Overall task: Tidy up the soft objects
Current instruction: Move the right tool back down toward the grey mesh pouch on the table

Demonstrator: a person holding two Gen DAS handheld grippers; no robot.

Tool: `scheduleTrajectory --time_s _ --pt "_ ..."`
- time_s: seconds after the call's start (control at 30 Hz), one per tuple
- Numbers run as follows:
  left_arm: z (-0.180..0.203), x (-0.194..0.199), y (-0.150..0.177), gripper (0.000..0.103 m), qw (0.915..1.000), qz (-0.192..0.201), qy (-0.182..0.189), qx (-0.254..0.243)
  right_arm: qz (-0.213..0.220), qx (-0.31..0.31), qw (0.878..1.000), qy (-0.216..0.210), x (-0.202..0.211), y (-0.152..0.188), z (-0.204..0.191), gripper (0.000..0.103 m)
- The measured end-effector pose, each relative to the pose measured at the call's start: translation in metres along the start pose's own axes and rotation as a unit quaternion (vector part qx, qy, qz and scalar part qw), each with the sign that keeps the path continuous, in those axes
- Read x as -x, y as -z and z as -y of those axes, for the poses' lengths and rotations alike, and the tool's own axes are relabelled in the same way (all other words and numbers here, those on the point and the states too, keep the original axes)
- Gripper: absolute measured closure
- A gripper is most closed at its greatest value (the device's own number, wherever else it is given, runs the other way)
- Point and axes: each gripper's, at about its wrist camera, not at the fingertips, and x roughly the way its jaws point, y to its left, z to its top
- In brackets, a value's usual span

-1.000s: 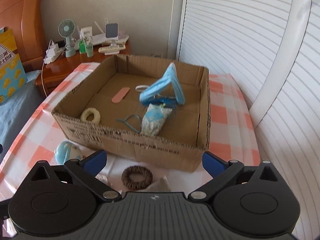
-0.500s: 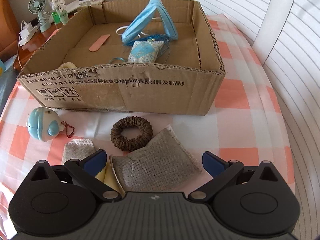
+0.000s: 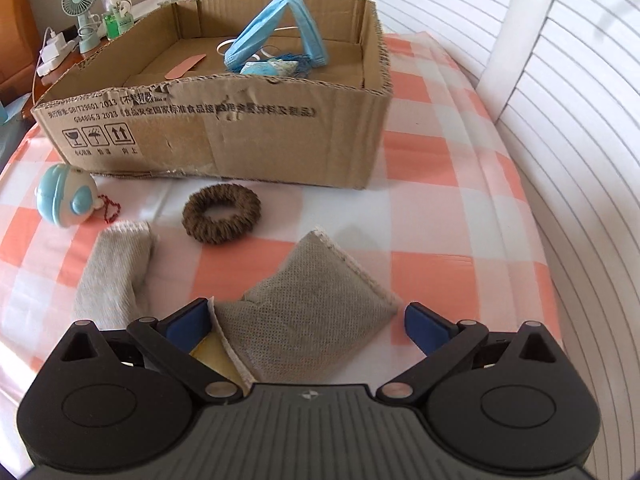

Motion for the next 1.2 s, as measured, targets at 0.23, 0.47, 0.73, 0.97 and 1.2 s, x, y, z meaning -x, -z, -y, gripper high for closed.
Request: scheduleTrajectory --time_s 0.23,0.47,0.73,0.97,1.2 --pt "0.002 -0.002 0.002 0.003 1.0000 -0.001 0.008 0.001 0.046 -0.004 0.999 0.005 0.008 0.024 0.010 0.000" --pt "0.002 -0.002 0.003 0.003 1.0000 -0.003 0.005 0.001 0.071 0.004 0.997 0.041 0.009 0.006 0.000 0.000" --pt "0.005 -0.006 0.004 0.003 0.9999 -0.010 0.004 -0.003 0.065 -0.047 0.996 0.033 -0.008 0.005 0.013 0.000" --pt "0.007 -0.014 0.002 0.003 0.9998 -0.017 0.005 -0.010 0.063 -0.076 0.993 0.059 0.004 0.027 0.036 0.000" --pt "0.010 -0.025 0.002 0.003 0.9996 -0.020 0.010 -0.018 0.067 -0.079 0.993 0.056 0.003 0.030 0.040 0.000"
